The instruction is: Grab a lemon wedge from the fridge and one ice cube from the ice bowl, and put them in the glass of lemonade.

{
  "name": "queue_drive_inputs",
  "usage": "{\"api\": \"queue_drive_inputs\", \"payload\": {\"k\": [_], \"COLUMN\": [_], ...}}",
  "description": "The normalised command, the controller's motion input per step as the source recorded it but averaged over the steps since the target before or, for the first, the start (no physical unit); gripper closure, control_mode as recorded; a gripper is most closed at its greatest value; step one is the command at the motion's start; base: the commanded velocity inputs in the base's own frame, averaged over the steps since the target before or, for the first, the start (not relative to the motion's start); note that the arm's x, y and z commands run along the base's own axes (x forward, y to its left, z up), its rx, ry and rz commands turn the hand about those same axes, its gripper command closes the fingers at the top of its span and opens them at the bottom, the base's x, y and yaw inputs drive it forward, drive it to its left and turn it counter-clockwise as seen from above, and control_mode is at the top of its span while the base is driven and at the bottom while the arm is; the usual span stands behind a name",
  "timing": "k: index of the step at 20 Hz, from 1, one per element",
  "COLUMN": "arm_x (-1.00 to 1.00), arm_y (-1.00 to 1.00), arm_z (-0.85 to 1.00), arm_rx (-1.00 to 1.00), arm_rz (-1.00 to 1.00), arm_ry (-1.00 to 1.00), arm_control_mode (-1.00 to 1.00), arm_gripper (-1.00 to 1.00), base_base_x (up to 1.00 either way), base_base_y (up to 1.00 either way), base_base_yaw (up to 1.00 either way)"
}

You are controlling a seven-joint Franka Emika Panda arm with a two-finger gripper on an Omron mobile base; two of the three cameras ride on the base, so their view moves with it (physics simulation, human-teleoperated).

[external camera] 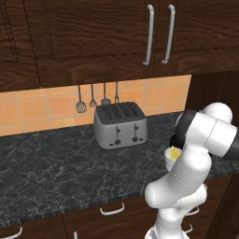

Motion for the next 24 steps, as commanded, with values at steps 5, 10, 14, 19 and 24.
{"api": "queue_drive_inputs", "payload": {"k": [5,10,14,19,24], "arm_x": [0.0,0.0,0.0,0.0,0.0], "arm_y": [0.0,0.0,0.0,0.0,0.0], "arm_z": [-0.03,-0.17,0.0,0.0,0.0], "arm_rx": [0.0,0.0,0.0,0.0,0.0], "arm_rz": [0.0,0.0,0.0,0.0,0.0], "arm_ry": [-0.01,0.0,0.0,0.0,0.0], "arm_control_mode": [-1.0,-1.0,-1.0,-1.0,-1.0], "arm_gripper": [-1.0,-1.0,-1.0,1.0,1.0], "base_base_x": [0.0,0.0,0.0,0.0,0.0], "base_base_y": [0.0,0.0,0.0,0.0,0.0], "base_base_yaw": [0.0,0.0,0.0,0.0,0.0]}}
